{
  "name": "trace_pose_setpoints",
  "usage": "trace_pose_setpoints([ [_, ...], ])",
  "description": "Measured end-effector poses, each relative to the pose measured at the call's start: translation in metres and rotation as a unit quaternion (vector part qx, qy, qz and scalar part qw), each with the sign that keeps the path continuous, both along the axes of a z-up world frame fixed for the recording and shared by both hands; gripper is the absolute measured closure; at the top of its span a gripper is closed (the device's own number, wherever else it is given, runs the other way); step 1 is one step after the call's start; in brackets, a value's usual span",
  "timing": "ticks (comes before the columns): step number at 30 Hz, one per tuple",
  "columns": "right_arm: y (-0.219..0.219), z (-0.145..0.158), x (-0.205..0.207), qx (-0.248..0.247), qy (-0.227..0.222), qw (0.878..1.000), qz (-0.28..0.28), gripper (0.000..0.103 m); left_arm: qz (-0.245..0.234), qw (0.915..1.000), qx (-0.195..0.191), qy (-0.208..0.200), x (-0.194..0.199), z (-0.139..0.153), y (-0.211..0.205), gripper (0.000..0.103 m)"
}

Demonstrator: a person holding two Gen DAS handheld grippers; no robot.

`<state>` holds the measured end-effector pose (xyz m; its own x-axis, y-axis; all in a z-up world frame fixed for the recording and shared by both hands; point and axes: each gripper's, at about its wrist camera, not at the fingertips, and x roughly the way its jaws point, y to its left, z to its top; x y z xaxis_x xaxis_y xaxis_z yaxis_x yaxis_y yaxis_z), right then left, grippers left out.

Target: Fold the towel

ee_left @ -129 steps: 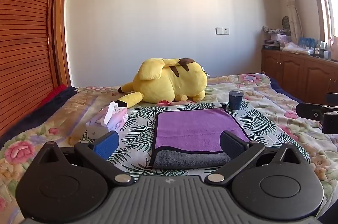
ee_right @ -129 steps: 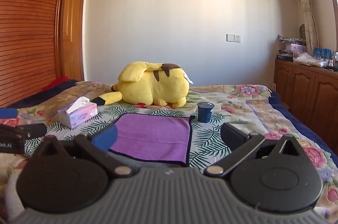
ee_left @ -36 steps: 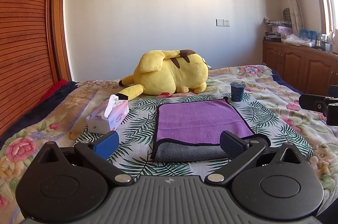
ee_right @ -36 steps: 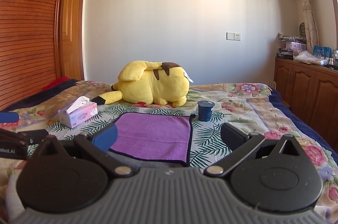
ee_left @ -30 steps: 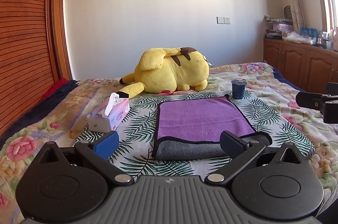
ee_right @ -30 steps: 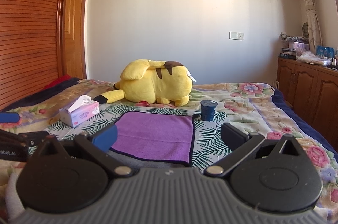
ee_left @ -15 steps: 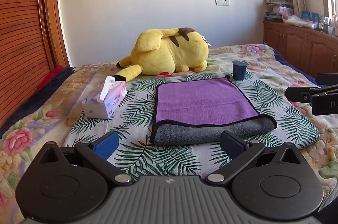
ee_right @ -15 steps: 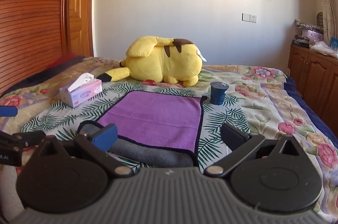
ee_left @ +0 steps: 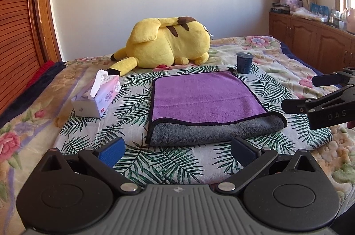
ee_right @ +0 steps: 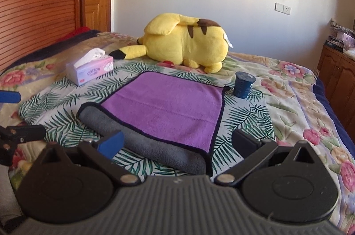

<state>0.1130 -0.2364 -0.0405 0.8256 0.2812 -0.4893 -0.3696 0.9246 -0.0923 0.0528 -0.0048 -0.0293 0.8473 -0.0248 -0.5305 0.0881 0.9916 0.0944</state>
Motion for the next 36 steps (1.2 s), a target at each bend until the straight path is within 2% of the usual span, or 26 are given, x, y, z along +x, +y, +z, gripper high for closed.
trace_pose_setpoints([
  [9, -0.001, -0.01, 0.024, -0.004, 0.032, 0.999, 0.015, 0.001, -0.003, 0.9998, -0.005, 0.017, 0.026, -0.005, 0.005, 0.021],
  [12, -0.001, -0.013, 0.032, -0.004, 0.046, 0.999, 0.023, 0.015, -0.003, 0.9997, -0.006, 0.024, 0.037, -0.007, 0.008, 0.023],
  [22, -0.004, -0.023, 0.048, 0.0, 0.076, 0.997, 0.034, 0.021, -0.007, 0.9986, -0.011, 0.051, 0.072, -0.02, 0.018, 0.035],
  [33, -0.009, -0.031, 0.064, 0.002, 0.095, 0.995, 0.033, 0.029, -0.002, 0.9981, -0.011, 0.061, 0.102, -0.031, 0.032, 0.047],
  [36, -0.01, -0.035, 0.069, 0.002, 0.107, 0.994, 0.028, 0.037, 0.0, 0.9981, -0.005, 0.061, 0.11, -0.034, 0.035, 0.049],
])
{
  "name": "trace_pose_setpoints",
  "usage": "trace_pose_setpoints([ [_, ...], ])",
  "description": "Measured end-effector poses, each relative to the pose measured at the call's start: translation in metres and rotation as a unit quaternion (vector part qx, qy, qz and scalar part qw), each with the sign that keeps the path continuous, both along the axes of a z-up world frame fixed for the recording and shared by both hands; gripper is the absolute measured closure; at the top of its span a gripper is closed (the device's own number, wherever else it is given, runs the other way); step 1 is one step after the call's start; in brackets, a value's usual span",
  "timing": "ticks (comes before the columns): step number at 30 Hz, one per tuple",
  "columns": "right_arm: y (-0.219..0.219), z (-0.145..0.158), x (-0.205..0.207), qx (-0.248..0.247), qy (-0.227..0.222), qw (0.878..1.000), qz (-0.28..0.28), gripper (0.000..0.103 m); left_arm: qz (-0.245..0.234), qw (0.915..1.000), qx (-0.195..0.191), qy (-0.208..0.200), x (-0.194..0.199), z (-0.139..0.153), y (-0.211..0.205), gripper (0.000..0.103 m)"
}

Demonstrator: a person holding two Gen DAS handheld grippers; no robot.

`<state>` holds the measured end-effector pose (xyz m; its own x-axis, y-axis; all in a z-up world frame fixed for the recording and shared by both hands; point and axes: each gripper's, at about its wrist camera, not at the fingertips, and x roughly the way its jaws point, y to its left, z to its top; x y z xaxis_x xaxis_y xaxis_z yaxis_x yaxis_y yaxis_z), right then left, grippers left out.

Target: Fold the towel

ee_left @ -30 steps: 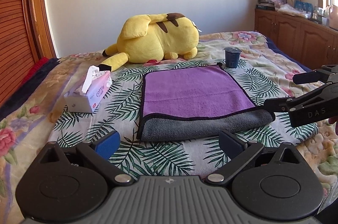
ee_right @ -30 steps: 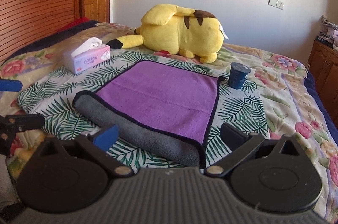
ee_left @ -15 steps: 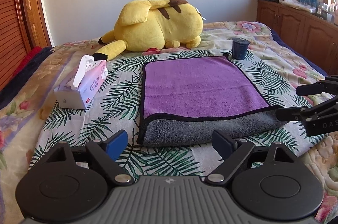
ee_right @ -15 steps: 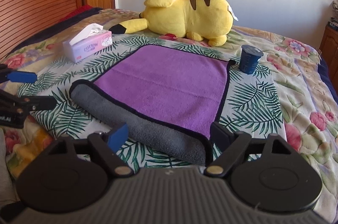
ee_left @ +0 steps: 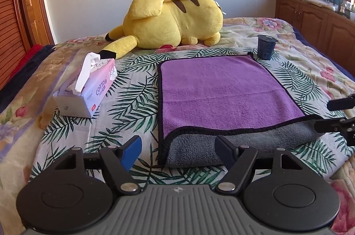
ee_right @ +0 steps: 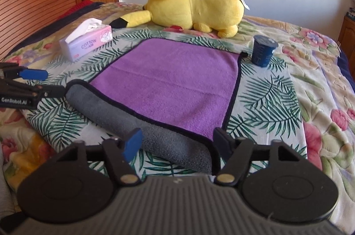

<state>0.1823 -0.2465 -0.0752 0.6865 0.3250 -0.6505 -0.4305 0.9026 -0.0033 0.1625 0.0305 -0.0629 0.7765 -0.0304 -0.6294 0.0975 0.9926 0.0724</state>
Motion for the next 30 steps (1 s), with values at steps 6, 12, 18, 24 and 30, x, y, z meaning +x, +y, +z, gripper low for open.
trace_pose_setpoints([
  [6, -0.002, -0.007, 0.004, -0.005, 0.015, 1.0, -0.007, 0.039, -0.001, 0.9999, -0.009, 0.005, 0.015, -0.005, 0.009, 0.059],
  [12, -0.009, -0.01, 0.009, -0.006, 0.02, 1.0, -0.018, 0.039, 0.0, 0.9993, -0.033, 0.018, 0.028, -0.01, 0.02, 0.076],
  [18, -0.016, -0.012, 0.016, -0.005, 0.027, 0.999, -0.035, 0.039, 0.003, 0.9985, -0.047, 0.029, 0.036, -0.015, 0.025, 0.084],
  [24, -0.023, -0.016, 0.024, 0.0, 0.037, 0.998, -0.048, 0.039, -0.001, 0.9975, -0.049, 0.051, 0.037, -0.024, 0.025, 0.091],
  [30, -0.026, -0.022, 0.029, -0.002, 0.053, 0.997, -0.052, 0.046, 0.001, 0.9972, -0.041, 0.063, 0.037, -0.032, 0.025, 0.101],
])
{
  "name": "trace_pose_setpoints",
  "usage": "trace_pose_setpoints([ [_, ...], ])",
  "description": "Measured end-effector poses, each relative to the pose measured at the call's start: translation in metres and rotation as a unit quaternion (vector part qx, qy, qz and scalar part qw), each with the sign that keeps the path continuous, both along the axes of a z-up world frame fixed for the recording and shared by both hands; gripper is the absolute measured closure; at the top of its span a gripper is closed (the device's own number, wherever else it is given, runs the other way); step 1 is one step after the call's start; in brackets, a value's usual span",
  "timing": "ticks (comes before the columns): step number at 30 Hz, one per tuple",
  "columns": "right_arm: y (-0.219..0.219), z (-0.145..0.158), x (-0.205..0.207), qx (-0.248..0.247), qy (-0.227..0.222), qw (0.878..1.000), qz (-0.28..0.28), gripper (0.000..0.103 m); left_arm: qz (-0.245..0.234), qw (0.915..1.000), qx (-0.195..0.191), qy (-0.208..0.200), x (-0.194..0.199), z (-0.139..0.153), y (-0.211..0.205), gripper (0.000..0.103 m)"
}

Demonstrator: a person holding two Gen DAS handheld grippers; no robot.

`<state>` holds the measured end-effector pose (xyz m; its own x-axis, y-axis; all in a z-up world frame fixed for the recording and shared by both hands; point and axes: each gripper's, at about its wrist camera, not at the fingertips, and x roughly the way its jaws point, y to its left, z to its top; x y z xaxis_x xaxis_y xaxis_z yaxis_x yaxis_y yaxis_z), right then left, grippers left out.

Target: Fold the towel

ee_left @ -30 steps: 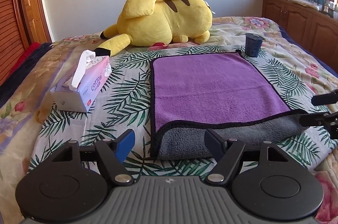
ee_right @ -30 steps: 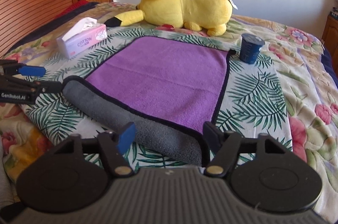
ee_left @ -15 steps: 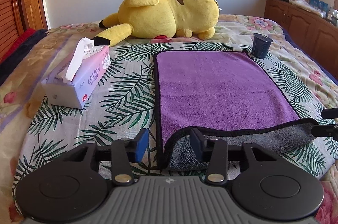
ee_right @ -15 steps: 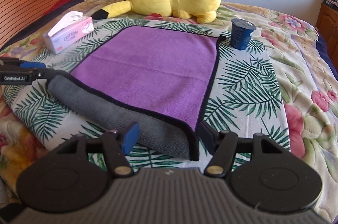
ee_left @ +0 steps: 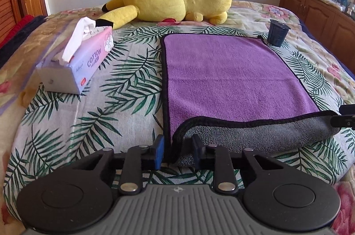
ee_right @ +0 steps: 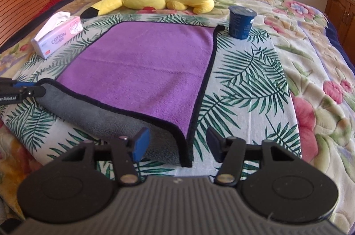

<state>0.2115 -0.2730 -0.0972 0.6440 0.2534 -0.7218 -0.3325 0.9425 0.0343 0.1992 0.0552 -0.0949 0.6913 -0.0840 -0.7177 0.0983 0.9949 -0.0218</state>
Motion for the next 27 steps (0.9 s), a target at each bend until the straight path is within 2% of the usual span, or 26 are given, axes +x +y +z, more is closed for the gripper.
trace_pose_setpoints([
  [12, -0.001, -0.011, 0.005, 0.01, 0.039, 0.999, 0.007, 0.049, 0.0, 1.0, 0.007, 0.003, -0.001, -0.004, -0.004, 0.103],
  [14, -0.001, -0.011, 0.005, 0.013, 0.042, 0.999, 0.009, 0.054, 0.0, 1.0, 0.007, 0.003, -0.001, -0.004, -0.004, 0.103],
  [16, 0.0, -0.011, 0.005, 0.015, 0.043, 0.999, 0.011, 0.069, 0.0, 1.0, 0.007, 0.003, -0.001, -0.005, -0.004, 0.103],
  [19, 0.0, -0.012, 0.005, 0.014, 0.044, 0.999, 0.013, 0.08, -0.001, 1.0, 0.006, 0.003, -0.001, -0.004, -0.004, 0.103],
  [22, -0.001, -0.011, 0.005, 0.015, 0.043, 0.999, 0.014, 0.085, -0.003, 1.0, 0.006, -0.001, -0.002, -0.004, -0.005, 0.103],
  [24, -0.001, -0.011, 0.005, 0.015, 0.04, 0.999, 0.013, 0.094, -0.002, 1.0, 0.003, -0.006, -0.003, -0.002, -0.006, 0.103],
  [27, -0.001, -0.01, 0.005, 0.012, 0.034, 0.999, 0.005, 0.096, -0.002, 0.9999, -0.001, -0.013, -0.004, 0.0, -0.006, 0.103],
])
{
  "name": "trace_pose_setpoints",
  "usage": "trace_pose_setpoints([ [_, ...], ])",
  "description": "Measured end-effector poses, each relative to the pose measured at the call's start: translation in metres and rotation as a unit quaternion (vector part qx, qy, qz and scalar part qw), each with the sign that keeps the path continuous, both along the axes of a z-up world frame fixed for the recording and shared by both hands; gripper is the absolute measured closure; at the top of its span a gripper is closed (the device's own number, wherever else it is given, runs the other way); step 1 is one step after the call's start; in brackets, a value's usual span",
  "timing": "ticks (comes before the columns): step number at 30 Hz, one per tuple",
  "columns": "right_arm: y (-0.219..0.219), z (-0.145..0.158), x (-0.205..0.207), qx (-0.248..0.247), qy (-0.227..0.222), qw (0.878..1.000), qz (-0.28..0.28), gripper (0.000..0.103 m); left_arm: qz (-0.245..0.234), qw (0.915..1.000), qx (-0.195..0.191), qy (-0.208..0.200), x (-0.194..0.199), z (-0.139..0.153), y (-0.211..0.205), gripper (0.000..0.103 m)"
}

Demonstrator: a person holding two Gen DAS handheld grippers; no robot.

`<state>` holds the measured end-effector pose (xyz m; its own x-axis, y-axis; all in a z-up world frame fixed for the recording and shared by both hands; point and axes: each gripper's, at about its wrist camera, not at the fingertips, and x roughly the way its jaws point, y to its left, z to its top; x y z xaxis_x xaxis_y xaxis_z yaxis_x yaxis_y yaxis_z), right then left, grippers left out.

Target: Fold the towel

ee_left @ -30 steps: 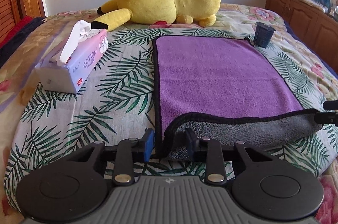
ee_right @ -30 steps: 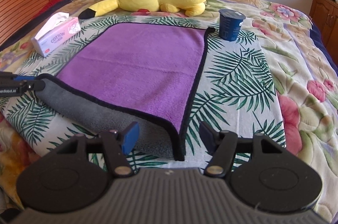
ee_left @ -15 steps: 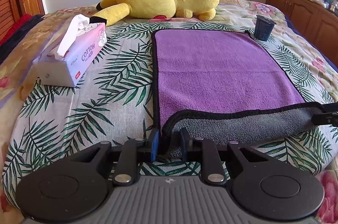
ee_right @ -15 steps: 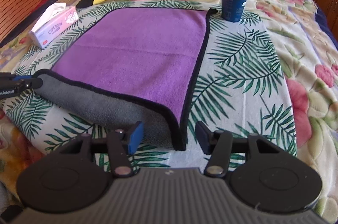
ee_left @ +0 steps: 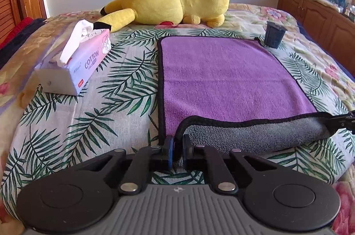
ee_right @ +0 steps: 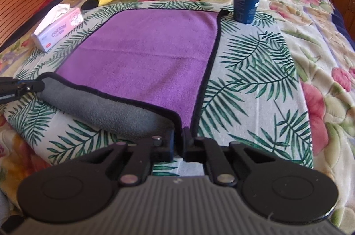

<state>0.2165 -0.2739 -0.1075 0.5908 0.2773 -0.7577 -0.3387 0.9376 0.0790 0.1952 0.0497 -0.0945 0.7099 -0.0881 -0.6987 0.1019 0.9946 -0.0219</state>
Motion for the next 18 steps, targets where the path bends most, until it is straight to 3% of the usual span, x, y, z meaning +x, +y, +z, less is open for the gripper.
trace_pose_setpoints([
  [18, -0.001, 0.018, 0.001, 0.025, -0.069, 0.997, -0.004, 0.1, -0.01, 0.9984, -0.014, -0.055, -0.009, 0.024, -0.006, 0.103],
])
